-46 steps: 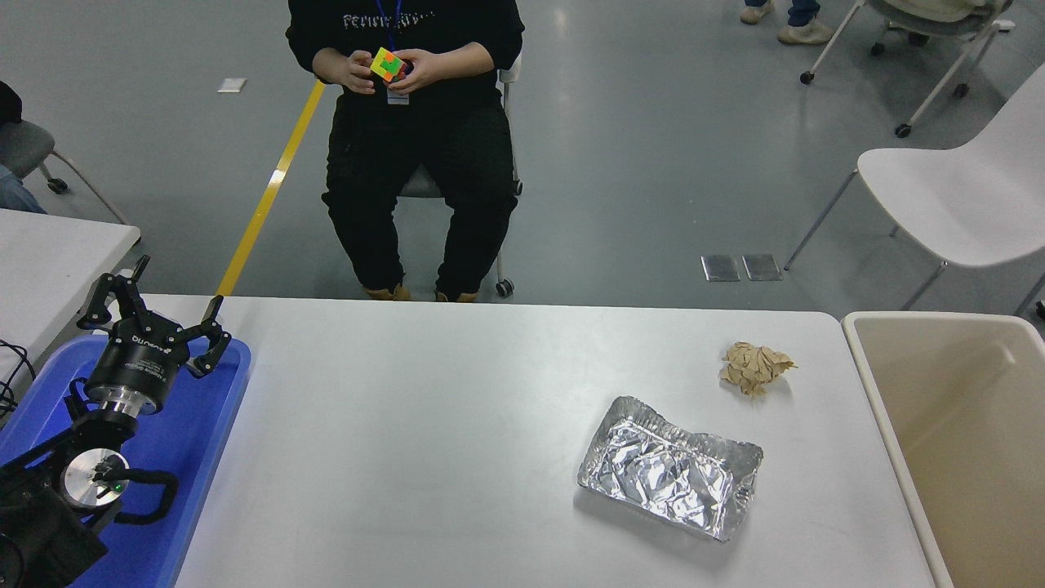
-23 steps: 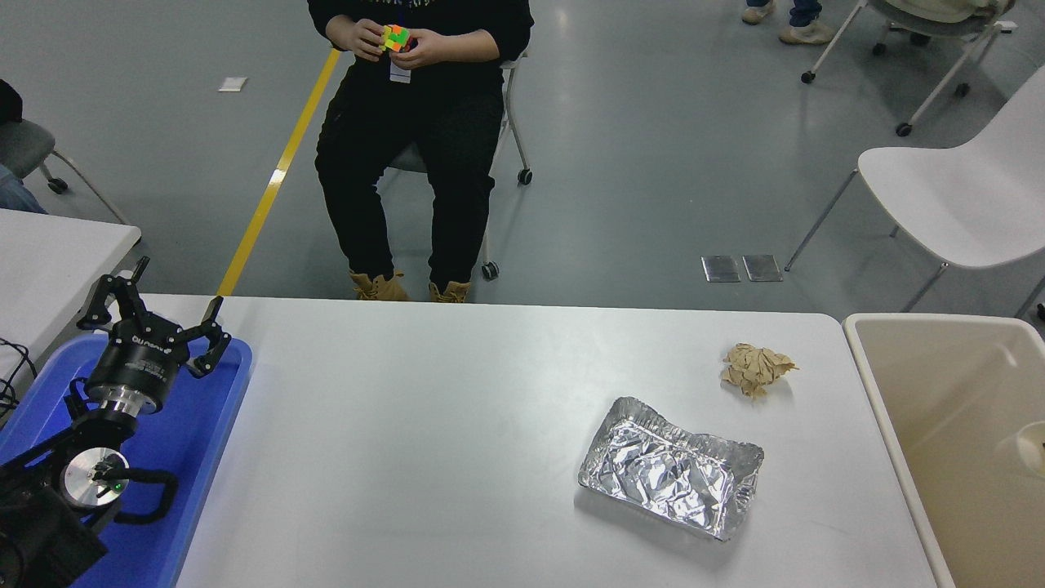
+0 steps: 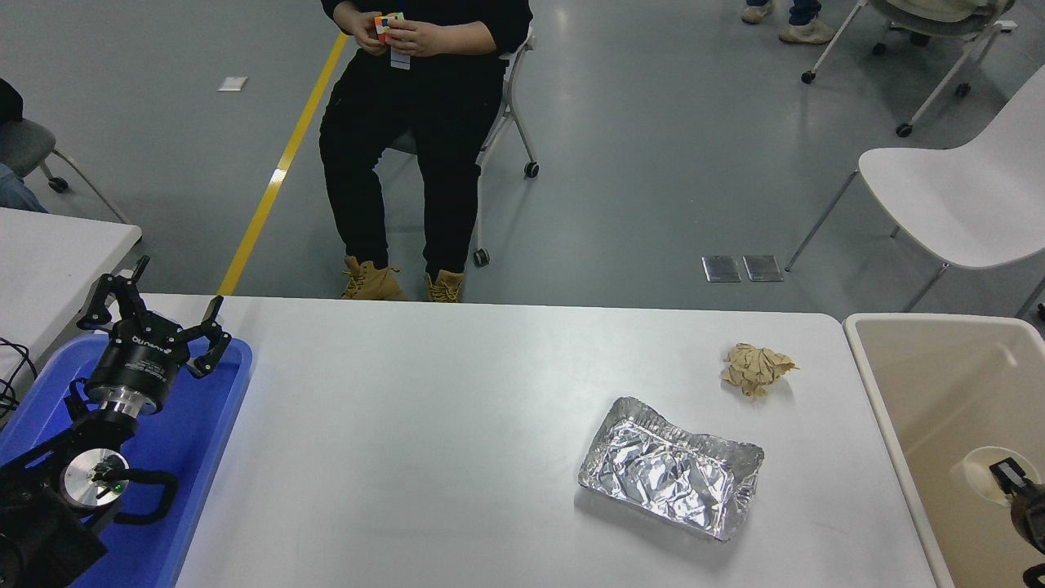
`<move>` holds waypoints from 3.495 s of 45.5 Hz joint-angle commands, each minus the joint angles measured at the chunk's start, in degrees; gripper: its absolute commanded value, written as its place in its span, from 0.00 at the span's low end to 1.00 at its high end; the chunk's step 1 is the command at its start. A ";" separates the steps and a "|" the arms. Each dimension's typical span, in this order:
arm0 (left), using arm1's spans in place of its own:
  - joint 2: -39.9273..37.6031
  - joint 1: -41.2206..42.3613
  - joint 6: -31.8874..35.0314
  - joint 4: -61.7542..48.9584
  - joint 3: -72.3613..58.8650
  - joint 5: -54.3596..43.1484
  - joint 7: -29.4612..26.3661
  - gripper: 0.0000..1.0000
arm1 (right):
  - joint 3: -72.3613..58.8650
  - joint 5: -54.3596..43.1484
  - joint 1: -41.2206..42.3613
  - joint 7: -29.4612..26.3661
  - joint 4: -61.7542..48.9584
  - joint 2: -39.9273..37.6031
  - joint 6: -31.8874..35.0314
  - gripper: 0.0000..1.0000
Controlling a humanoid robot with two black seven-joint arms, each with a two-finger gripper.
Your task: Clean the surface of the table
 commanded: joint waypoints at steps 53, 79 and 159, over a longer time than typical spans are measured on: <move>0.00 0.00 0.00 0.00 0.07 0.00 0.00 1.00 | 2.80 5.77 20.26 0.22 4.94 -7.45 -13.21 0.98; 0.00 0.00 0.00 0.00 0.07 0.00 0.00 1.00 | 24.76 12.37 33.28 0.40 30.68 -23.01 -13.74 0.98; 0.09 0.00 0.00 0.00 -0.02 0.00 0.00 1.00 | 46.05 10.79 2.43 21.84 48.89 -5.17 -2.14 0.98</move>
